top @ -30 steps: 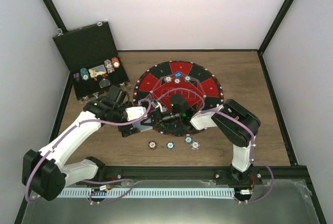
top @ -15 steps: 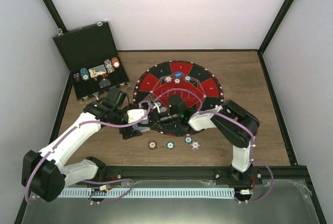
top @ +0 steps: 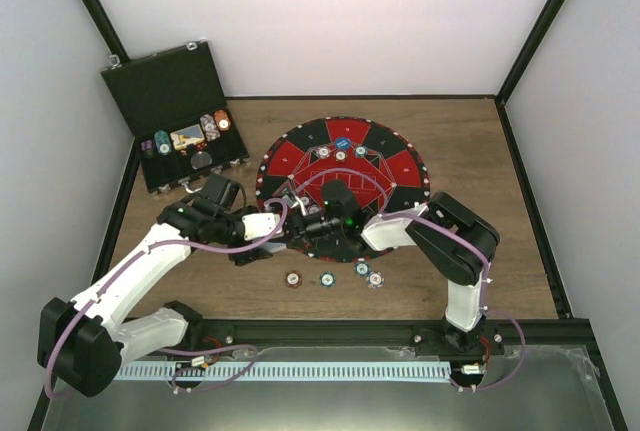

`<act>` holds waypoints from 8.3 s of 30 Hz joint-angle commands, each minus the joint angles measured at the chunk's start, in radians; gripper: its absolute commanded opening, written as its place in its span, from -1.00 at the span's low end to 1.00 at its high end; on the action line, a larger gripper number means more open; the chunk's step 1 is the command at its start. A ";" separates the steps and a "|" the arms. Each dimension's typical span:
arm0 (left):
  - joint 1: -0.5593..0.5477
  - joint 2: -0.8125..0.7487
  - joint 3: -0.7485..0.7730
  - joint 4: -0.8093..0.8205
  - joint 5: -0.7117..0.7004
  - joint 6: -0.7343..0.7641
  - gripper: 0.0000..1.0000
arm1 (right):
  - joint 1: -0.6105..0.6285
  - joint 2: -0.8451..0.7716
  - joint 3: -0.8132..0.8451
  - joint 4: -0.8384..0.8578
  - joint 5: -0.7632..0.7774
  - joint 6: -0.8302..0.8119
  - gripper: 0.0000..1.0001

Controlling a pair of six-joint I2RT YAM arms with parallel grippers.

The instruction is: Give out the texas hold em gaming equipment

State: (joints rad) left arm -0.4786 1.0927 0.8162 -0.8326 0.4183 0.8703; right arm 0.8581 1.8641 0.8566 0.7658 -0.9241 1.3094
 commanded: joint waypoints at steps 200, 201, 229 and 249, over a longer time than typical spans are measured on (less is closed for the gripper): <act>0.073 -0.025 0.139 -0.178 -0.022 0.004 -0.73 | -0.324 0.231 0.630 -0.901 0.051 -0.613 -0.98; 0.073 -0.028 0.144 -0.184 -0.024 0.003 -0.73 | -0.313 0.269 0.675 -0.917 0.056 -0.615 -0.99; 0.074 -0.021 0.123 -0.142 -0.034 -0.029 -0.72 | -0.306 0.104 0.669 -1.093 0.272 -0.729 0.29; 0.072 -0.002 0.109 -0.089 -0.013 -0.027 -0.70 | -0.127 -0.288 0.106 -0.573 0.086 -0.380 0.81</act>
State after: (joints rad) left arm -0.4099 1.0931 0.9199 -0.9455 0.3775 0.8417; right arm 0.6910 1.5688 0.9428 0.1310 -0.8299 0.8917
